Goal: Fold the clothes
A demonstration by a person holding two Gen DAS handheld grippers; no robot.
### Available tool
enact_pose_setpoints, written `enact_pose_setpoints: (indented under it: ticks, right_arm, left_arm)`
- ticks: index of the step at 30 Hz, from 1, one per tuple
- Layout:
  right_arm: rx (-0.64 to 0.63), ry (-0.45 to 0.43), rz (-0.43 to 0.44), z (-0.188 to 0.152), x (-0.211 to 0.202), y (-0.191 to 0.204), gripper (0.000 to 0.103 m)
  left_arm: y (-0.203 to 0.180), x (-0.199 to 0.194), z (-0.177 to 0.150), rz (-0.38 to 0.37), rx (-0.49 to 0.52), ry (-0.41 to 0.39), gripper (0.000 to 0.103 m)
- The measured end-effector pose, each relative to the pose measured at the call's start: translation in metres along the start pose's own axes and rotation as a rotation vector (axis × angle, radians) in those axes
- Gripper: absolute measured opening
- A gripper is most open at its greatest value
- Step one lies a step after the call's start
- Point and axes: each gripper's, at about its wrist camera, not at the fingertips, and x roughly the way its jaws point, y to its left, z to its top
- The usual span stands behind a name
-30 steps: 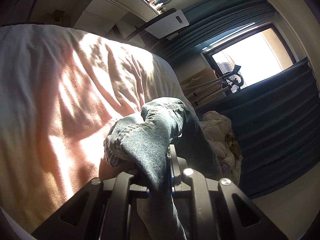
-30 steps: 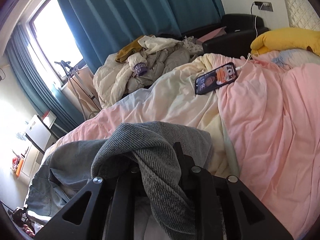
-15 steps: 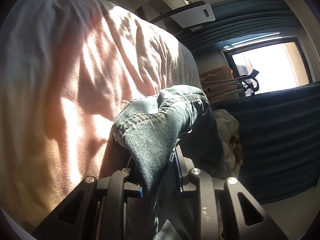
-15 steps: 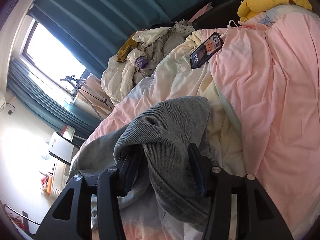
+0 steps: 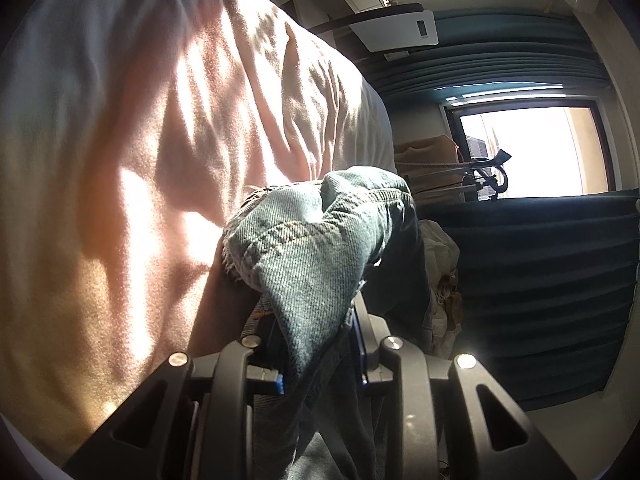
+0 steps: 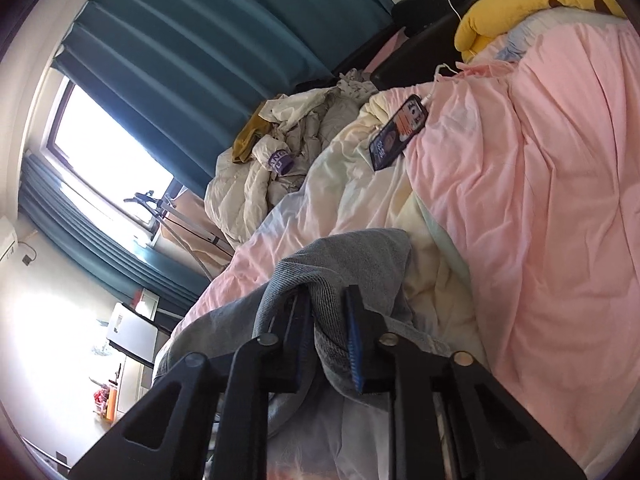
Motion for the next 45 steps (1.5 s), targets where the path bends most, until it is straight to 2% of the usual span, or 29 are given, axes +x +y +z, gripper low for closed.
enact_pose_setpoints:
  ticks: [5, 12, 16, 22, 27, 30, 31, 32, 33, 34, 35, 40, 42, 45]
  right_arm:
    - [-0.138, -0.118, 0.008, 0.024, -0.006, 0.043, 0.005]
    - [-0.318, -0.143, -0.131, 0.057, 0.051, 0.074, 0.005]
    - [-0.24, 0.009, -0.177, 0.063, 0.115, 0.031, 0.005]
    - [-0.194, 0.044, -0.173, 0.057, 0.108, 0.005, 0.007]
    - [-0.158, 0.069, -0.168, 0.053, 0.101, -0.015, 0.021]
    - [-0.136, 0.084, -0.165, 0.05, 0.096, -0.027, 0.041]
    - [-0.136, 0.086, -0.146, 0.048, 0.086, -0.027, 0.052]
    - [-0.142, 0.095, -0.13, 0.045, 0.078, -0.026, 0.057]
    - [-0.15, 0.105, -0.114, 0.041, 0.069, -0.024, 0.066]
    - [-0.168, 0.133, -0.112, 0.039, 0.066, -0.024, 0.074]
    - [-0.189, 0.163, -0.112, 0.037, 0.062, -0.023, 0.077]
    - [-0.344, 0.365, -0.124, 0.015, 0.064, -0.033, 0.077]
    - [-0.363, 0.439, -0.141, 0.002, 0.071, -0.048, 0.077]
    - [-0.308, 0.546, -0.079, -0.009, 0.084, -0.067, 0.066]
  left_arm:
    - [-0.002, 0.0, 0.001, 0.001, 0.015, -0.003, 0.025]
    - [-0.008, 0.005, 0.0, 0.028, 0.046, -0.009, 0.025]
    - [-0.007, 0.01, 0.001, 0.04, 0.045, -0.006, 0.025]
    - [-0.011, 0.022, 0.002, 0.064, 0.054, -0.004, 0.025]
    - [-0.013, 0.029, 0.001, 0.09, 0.071, 0.009, 0.025]
    - [-0.012, 0.029, 0.002, 0.081, 0.059, 0.018, 0.025]
    - [-0.011, 0.029, 0.003, 0.077, 0.054, 0.021, 0.025]
    - [-0.011, 0.029, 0.003, 0.077, 0.055, 0.023, 0.025]
    - [-0.011, 0.029, 0.003, 0.076, 0.055, 0.023, 0.025]
    - [-0.011, 0.029, 0.003, 0.074, 0.054, 0.024, 0.025]
    - [-0.011, 0.029, 0.003, 0.071, 0.053, 0.025, 0.025]
    - [-0.013, 0.031, 0.002, 0.074, 0.078, 0.041, 0.025]
    - [-0.013, 0.031, 0.001, 0.114, 0.106, 0.034, 0.025]
    - [-0.015, 0.028, -0.001, 0.123, 0.124, 0.031, 0.025]
